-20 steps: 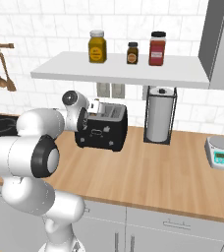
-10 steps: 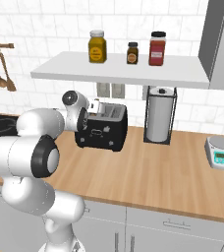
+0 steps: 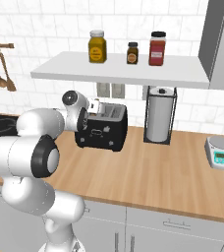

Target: Start the toaster. Once the lever pops up, take the bread to the plate on the dining counter.

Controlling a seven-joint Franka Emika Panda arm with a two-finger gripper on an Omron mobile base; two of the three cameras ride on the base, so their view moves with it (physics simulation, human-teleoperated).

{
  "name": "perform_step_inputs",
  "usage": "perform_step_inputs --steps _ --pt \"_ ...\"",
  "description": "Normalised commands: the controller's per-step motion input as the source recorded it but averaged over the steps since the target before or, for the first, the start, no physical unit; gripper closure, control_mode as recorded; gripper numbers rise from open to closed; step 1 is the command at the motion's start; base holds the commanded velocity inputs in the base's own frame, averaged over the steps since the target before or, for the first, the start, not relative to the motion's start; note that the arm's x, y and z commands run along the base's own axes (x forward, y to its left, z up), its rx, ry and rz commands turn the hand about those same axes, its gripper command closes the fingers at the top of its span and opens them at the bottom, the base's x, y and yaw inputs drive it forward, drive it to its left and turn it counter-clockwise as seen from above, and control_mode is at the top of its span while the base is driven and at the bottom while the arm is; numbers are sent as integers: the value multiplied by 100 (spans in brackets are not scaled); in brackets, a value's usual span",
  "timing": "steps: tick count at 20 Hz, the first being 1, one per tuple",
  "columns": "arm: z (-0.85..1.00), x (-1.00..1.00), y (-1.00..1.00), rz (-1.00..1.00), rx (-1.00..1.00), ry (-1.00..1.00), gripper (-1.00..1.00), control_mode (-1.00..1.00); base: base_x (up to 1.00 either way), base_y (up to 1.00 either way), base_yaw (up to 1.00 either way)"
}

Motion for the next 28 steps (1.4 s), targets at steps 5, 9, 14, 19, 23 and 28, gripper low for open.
perform_step_inputs --steps 5,9,14,19,23,28 --pt "0 0 0 0 0 1 -100 -100 0 0 0" --pt "0 0 0 0 0 2 -100 -100 0 0 0" --pt "0 0 0 -1 0 5 -100 -100 0 0 0" --pt "0 0 -1 -4 0 6 -100 -100 0 0 0" --pt "0 1 0 -4 0 0 -100 -100 0 0 0" --pt "0 6 0 -1 0 0 -100 -100 0 0 0"
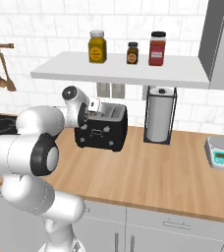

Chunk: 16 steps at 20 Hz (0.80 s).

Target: Start the toaster. Once the lever pops up, take the bread to the plate on the dining counter.

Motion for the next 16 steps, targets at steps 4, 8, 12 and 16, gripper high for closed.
perform_step_inputs --steps 4,8,12,16 --pt "0 14 0 0 0 0 -100 -100 0 0 0" --pt "0 17 0 0 0 0 -100 -100 0 0 0" --pt "-3 7 0 0 0 0 -100 -100 0 0 0" --pt "-7 0 0 0 0 0 -100 -100 0 0 0"
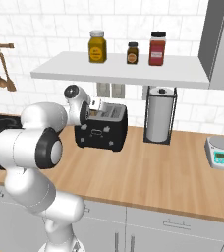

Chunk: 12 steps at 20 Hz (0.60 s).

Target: Start the toaster. Once the lever pops up, take the bread to the plate on the dining counter.

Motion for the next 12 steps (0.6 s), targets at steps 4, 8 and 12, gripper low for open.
perform_step_inputs --steps 4,8,12 --pt "-3 0 0 0 0 0 -100 -100 0 0 0" --pt "-7 0 0 0 0 0 -100 -100 0 0 0" --pt "-13 0 0 0 0 0 -100 -100 0 0 0"
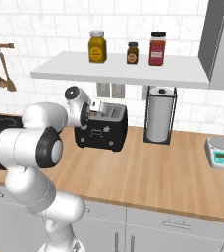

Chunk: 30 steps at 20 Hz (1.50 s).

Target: Start the toaster. Once the lever pops up, take the bread to the plate on the dining counter.

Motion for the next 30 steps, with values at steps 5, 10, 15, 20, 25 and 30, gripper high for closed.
perform_step_inputs --steps 5,10,15,20,25,30 --pt "-11 1 0 0 0 0 -100 -100 0 0 0" --pt "-9 3 0 0 0 0 -100 -100 0 0 0" --pt "-9 6 0 0 0 0 -100 -100 0 0 0" --pt "-3 14 0 0 0 -1 -100 -100 0 0 0" --pt "0 20 0 0 0 -3 -100 -100 0 0 0" --pt "-1 15 0 0 0 -1 -100 -100 0 0 0"
